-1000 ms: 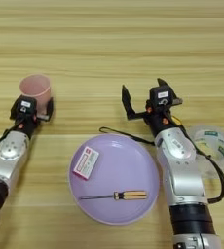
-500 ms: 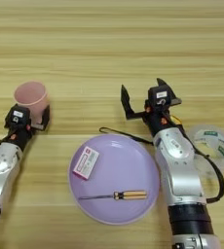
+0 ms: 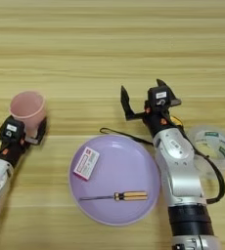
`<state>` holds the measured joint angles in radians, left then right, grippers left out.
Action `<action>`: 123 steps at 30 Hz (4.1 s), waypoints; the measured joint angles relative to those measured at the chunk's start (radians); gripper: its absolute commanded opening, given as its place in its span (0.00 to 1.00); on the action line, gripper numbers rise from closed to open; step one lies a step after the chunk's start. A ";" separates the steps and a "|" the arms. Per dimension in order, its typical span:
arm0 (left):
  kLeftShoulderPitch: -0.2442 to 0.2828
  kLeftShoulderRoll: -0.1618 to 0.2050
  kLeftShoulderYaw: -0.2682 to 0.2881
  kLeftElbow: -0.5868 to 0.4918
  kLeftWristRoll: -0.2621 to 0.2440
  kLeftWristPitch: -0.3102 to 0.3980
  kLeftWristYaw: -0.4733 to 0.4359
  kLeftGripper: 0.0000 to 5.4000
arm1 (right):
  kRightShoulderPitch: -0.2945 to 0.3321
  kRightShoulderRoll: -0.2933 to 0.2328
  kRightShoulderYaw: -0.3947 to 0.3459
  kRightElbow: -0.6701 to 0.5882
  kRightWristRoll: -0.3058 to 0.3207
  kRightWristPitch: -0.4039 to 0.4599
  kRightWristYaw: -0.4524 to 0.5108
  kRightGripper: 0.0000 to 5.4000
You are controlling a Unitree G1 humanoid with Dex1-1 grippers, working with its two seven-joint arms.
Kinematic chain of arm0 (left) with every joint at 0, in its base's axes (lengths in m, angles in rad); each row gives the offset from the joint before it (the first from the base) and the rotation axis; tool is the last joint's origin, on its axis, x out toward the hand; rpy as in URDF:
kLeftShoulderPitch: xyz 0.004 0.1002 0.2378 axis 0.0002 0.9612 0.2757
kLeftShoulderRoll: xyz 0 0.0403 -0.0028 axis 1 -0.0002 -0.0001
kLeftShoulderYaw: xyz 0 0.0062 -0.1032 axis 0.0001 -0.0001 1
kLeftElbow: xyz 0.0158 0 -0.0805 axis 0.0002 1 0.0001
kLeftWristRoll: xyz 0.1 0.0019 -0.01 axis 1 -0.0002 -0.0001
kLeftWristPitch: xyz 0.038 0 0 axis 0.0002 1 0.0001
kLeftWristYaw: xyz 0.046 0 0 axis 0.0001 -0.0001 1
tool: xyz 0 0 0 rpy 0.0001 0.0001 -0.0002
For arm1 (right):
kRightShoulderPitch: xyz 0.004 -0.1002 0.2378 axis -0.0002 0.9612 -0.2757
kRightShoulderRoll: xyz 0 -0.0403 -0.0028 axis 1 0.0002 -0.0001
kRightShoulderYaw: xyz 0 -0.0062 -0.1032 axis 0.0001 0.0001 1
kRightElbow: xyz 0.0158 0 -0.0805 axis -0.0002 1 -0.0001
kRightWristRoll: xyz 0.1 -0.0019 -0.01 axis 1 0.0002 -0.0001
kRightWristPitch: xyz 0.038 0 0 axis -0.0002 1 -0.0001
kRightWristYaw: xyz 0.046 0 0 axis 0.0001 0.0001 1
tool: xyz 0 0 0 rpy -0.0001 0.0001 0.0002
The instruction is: Move the objects on the table
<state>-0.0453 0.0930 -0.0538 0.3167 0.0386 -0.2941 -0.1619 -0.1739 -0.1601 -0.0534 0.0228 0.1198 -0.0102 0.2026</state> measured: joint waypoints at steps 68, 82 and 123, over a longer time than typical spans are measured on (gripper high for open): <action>0.150 0.113 0.050 -0.236 -0.049 0.310 -0.113 0.99 | -0.005 0.013 0.004 -0.010 -0.016 0.024 -0.024 1.00; 0.151 0.127 0.054 -0.248 -0.047 0.328 -0.126 0.99 | -0.007 0.018 0.008 -0.010 -0.018 0.026 -0.040 1.00; 0.068 0.158 0.091 -0.126 0.002 0.299 0.068 0.99 | -0.014 0.019 0.020 -0.013 -0.018 0.041 -0.043 1.00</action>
<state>0.0229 0.2506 0.0370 0.1911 0.0401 0.0053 -0.0944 -0.1876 -0.1407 -0.0334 0.0103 0.1018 0.0307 0.1600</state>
